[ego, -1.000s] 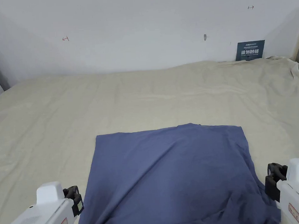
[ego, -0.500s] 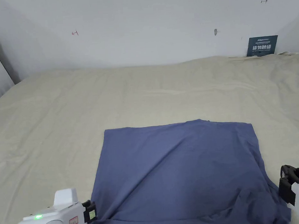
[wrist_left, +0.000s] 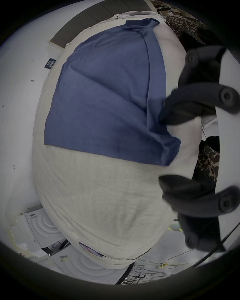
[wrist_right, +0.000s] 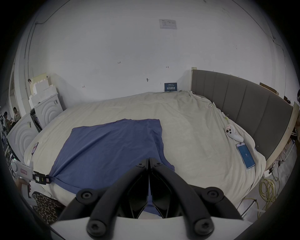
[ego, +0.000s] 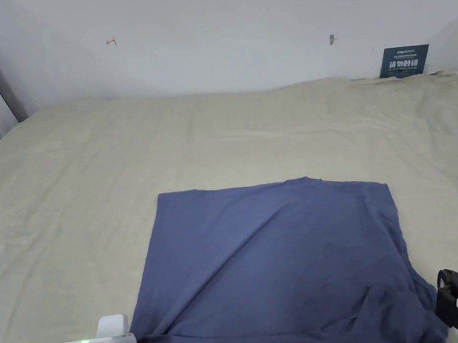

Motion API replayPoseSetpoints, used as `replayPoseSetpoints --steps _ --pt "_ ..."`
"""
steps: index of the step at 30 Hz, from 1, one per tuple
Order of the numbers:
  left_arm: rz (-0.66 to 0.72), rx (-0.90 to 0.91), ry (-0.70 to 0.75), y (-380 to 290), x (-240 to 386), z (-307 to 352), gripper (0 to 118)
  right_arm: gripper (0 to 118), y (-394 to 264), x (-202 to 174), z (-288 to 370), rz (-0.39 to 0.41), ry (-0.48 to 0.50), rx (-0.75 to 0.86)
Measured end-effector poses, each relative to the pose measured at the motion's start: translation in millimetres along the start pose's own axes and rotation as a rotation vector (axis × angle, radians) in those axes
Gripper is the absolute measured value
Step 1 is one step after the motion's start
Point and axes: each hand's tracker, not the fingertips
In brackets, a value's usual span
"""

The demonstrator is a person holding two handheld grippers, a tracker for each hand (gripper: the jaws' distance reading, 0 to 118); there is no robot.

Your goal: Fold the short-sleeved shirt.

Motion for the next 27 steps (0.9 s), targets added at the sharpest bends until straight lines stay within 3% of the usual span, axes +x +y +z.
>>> replayPoseSetpoints --steps 1,3,11,12,13,15,16,17,24,26,27 --pt "0.000 -0.006 -0.022 1 0 -1 14 0 -1 2 -1 -0.003 -0.001 -0.005" --pt "0.007 -0.014 -0.033 2 3 -1 6 0 -4 4 -2 -0.006 -0.003 -0.017" --pt "0.018 0.043 -0.081 10 -2 18 3 1 -37 31 -25 -0.037 -0.032 -0.185" --pt "0.023 0.048 -0.087 12 -3 21 3 10 -44 34 -29 -0.038 -0.038 -0.209" --pt "0.027 0.053 -0.096 14 -4 23 3 26 -51 37 -34 -0.033 -0.042 -0.251" --pt "0.034 0.063 -0.106 18 -4 29 3 75 -63 39 -44 -0.024 -0.036 -0.320" --pt "0.035 0.067 -0.109 19 -4 31 3 86 -69 38 -47 -0.030 -0.036 -0.326" --pt "0.034 0.069 -0.112 20 -3 32 3 89 -75 38 -50 -0.027 -0.036 -0.340" --pt "0.031 0.067 -0.118 20 -2 28 3 84 -92 17 -58 0.009 -0.027 -0.409" --pt "0.028 0.064 -0.118 19 -1 28 3 70 -93 11 -60 0.012 -0.018 -0.412" --pt "0.028 0.062 -0.118 19 -1 28 3 52 -94 9 -62 0.019 -0.012 -0.416"
